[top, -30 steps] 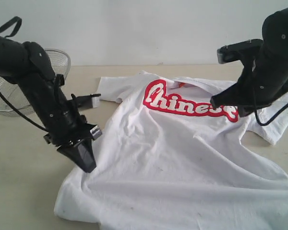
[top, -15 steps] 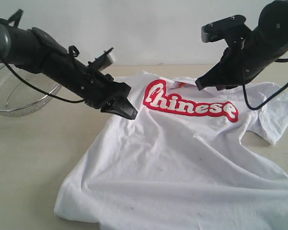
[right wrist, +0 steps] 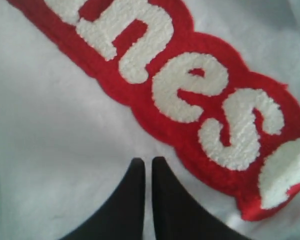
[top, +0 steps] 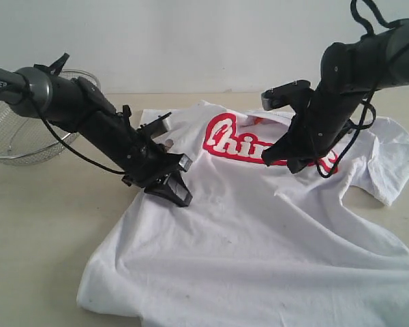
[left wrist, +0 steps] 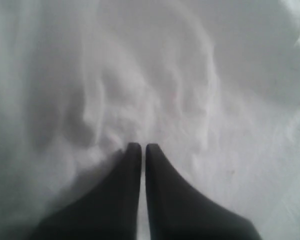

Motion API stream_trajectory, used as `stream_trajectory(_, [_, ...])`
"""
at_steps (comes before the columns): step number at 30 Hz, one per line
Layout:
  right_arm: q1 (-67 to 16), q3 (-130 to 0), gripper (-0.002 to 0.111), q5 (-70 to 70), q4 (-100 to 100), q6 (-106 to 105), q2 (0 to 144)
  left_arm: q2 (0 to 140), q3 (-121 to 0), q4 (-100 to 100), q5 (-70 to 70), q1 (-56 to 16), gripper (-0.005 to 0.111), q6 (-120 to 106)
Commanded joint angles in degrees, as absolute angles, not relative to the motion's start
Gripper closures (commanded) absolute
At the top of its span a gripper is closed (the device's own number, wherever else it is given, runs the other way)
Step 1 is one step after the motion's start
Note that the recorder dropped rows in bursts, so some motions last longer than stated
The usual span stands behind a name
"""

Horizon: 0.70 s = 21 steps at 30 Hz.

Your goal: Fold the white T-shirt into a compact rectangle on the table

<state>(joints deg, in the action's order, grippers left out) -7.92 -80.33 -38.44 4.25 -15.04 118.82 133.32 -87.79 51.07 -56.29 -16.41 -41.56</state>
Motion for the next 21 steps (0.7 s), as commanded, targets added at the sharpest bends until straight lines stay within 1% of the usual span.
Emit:
stream_trajectory(1, [-7.5, -80.7, 0.108, -40.3, 4.7, -16.4, 120.2, 133.3, -87.6, 43.6, -58.2, -16.5, 0.102, -38.8])
stream_trajectory(4, [-7.5, -80.7, 0.108, -42.1, 4.8, -17.0, 121.9, 133.3, -87.5, 43.7, -62.8, -16.5, 0.102, -38.6])
stream_trajectory(7, [-7.7, -80.7, 0.108, -44.8, 7.2, -20.5, 122.5, 133.3, -84.2, 44.4, -65.4, -16.5, 0.102, -38.6])
stream_trajectory(11, [-9.2, -80.7, 0.108, -48.5, 7.8, -21.5, 122.5, 131.0, -74.9, 47.9, -65.2, -16.5, 0.102, -41.8])
stream_trajectory(14, [-10.4, -80.7, 0.108, -50.6, 10.6, -25.1, 122.5, 126.7, -68.8, 52.6, -60.8, -16.5, 0.102, -46.5])
stream_trajectory(18, [-11.7, -80.7, 0.108, -52.6, 11.4, -25.9, 122.0, 122.2, -67.7, 53.3, -59.8, -16.4, 0.102, -46.9])
stream_trajectory(21, [-12.0, -81.4, 0.108, -51.5, 11.4, -26.2, 119.9, 117.9, -69.4, 54.6, -59.7, -16.0, 0.102, -46.9])
